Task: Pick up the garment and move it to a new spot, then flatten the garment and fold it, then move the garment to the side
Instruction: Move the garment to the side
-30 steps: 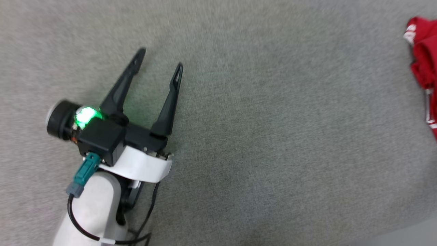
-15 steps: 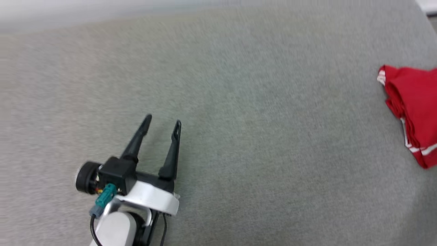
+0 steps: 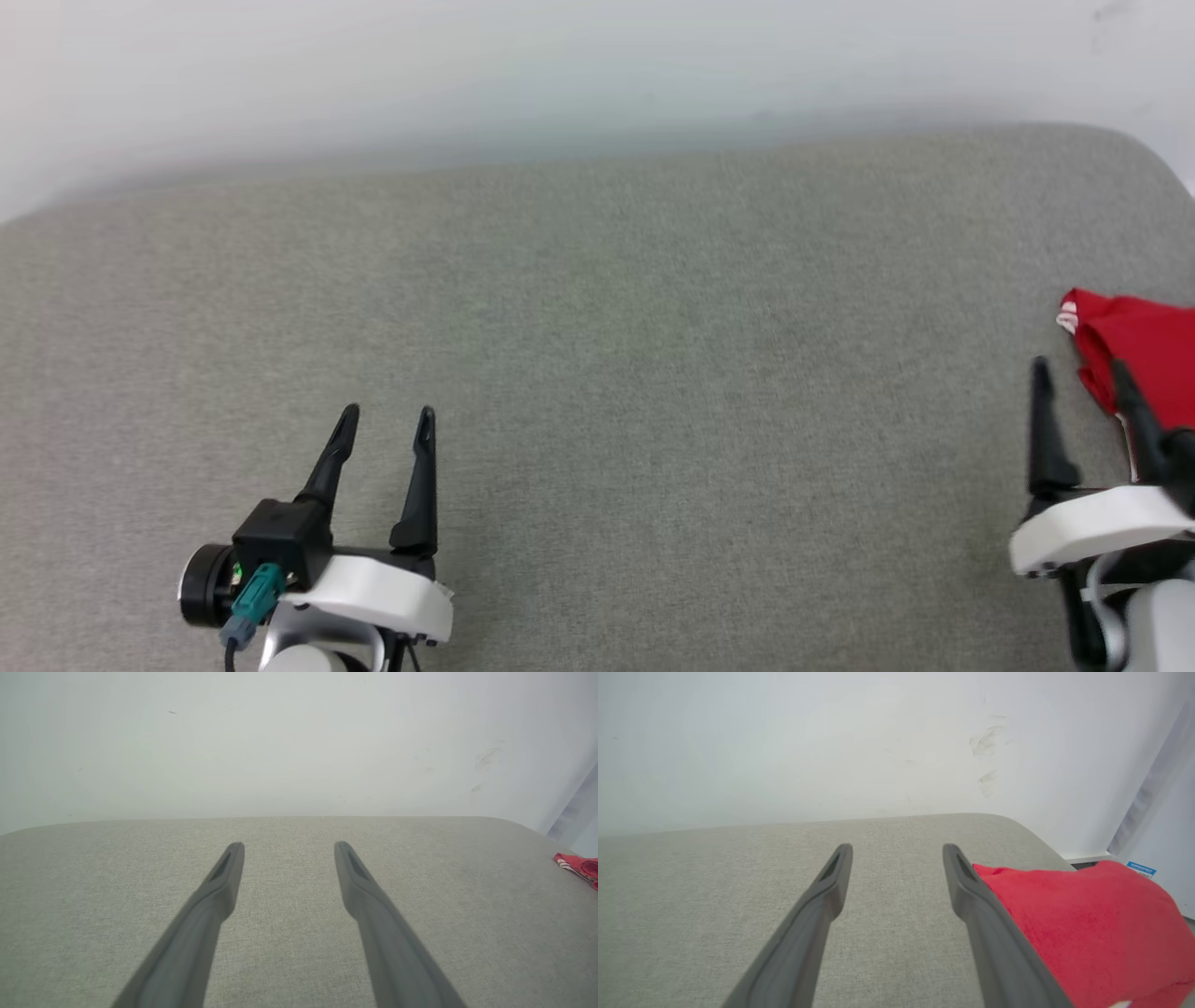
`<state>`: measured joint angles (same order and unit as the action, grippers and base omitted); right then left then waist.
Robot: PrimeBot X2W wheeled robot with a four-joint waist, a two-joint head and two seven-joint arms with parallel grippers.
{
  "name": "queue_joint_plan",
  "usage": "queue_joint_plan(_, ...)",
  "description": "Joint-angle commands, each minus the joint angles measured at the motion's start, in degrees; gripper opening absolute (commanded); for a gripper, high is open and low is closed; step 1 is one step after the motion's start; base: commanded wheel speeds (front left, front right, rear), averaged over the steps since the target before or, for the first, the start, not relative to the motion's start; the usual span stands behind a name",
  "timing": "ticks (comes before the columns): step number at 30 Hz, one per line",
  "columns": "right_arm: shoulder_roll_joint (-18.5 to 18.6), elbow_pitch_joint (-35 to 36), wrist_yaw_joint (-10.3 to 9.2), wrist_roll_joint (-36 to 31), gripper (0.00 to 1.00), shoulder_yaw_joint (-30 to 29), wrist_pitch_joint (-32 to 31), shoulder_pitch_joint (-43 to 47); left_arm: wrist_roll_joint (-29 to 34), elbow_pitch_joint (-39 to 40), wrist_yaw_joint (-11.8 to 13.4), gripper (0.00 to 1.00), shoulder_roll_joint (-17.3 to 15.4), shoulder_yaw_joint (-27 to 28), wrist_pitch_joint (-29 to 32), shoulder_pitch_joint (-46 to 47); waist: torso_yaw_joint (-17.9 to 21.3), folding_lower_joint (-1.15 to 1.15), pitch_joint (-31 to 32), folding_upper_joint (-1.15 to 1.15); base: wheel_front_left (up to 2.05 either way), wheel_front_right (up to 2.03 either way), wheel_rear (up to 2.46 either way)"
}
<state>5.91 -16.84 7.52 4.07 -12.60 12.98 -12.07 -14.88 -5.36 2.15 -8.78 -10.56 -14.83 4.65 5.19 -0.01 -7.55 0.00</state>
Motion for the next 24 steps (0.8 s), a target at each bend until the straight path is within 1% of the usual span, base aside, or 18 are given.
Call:
queue_joint_plan(1,-0.8,2.1,-0.07,0.3,1.0,1.5,-0.5,1.6,-0.2,-0.3,0.5,1.0,-0.3,0.6,-0.3,-1.1,-1.4,0.01,2.1,0.0,0.0,0.0,0.0)
queue_joint_plan(2,-1.6,6.5,-0.08,0.8,1.0,4.3,-2.2,4.3,-0.3,-0.6,1.0,1.0,-0.8,1.9,-0.4,-2.1,-2.3,0.01,3.3,0.0,0.0,0.0,0.0)
queue_joint_plan(9,-2.7,15.6,-0.08,2.0,1.0,9.1,-5.5,10.1,-0.1,-0.8,1.9,1.0,-2.0,4.9,-0.4,-4.5,-3.8,0.01,6.1,0.0,0.0,0.0,0.0)
queue_joint_plan(14,-3.0,20.0,-0.08,2.5,1.0,9.9,-7.6,14.5,0.1,-1.1,1.7,1.0,-2.7,5.4,-0.5,-7.2,-4.0,0.01,8.1,0.0,0.0,0.0,0.0)
queue_joint_plan(19,-3.1,23.4,-0.08,2.5,1.0,9.1,-9.2,18.3,0.2,-0.9,2.0,1.0,-2.6,4.8,-0.5,-9.4,-3.7,0.01,9.1,0.0,0.0,0.0,0.0)
queue_joint_plan(24,-3.1,25.6,-0.07,3.4,1.0,8.3,-10.5,20.6,-0.3,-1.4,1.7,1.0,-2.6,4.6,-0.5,-10.3,-3.3,0.01,9.8,0.0,0.0,0.0,0.0)
